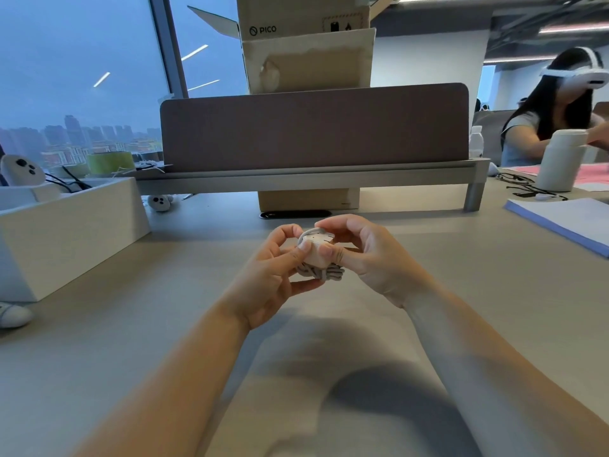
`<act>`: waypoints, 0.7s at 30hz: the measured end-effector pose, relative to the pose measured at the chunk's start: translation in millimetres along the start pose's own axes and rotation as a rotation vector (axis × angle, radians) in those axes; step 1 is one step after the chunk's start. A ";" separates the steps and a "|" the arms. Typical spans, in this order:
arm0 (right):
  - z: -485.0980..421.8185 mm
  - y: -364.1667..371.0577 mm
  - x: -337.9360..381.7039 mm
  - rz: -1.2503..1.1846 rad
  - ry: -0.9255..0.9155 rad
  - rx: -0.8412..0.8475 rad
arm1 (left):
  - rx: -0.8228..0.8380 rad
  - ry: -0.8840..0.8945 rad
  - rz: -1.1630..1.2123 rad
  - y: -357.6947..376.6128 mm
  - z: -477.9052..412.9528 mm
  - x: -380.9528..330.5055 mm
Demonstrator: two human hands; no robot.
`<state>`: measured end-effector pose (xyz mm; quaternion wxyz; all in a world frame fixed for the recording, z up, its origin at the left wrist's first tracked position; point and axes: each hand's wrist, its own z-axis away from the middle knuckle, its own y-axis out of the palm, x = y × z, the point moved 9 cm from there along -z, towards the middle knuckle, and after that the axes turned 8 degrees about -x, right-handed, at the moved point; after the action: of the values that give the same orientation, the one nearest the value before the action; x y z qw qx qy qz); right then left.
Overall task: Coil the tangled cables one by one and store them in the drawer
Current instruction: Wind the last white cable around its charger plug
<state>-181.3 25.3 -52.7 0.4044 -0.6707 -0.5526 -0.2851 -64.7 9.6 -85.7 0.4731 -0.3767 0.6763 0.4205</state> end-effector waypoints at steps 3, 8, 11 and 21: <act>-0.7 0.2 -0.7 0.036 -0.020 -0.009 | -0.015 -0.009 0.008 1.2 -0.4 1.0; -0.4 1.8 -1.6 0.092 -0.042 -0.014 | -0.051 -0.015 0.002 0.5 -1.2 3.1; -0.7 2.6 -1.3 0.107 -0.050 -0.023 | -0.064 -0.009 -0.005 0.9 -2.1 3.3; -1.5 3.1 -3.2 0.123 -0.048 -0.054 | -0.109 0.023 -0.078 1.1 -4.2 2.8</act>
<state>-178.9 22.2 -55.3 0.3894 -0.7207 -0.5121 -0.2583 -67.9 5.7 -87.3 0.4600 -0.4331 0.6425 0.4336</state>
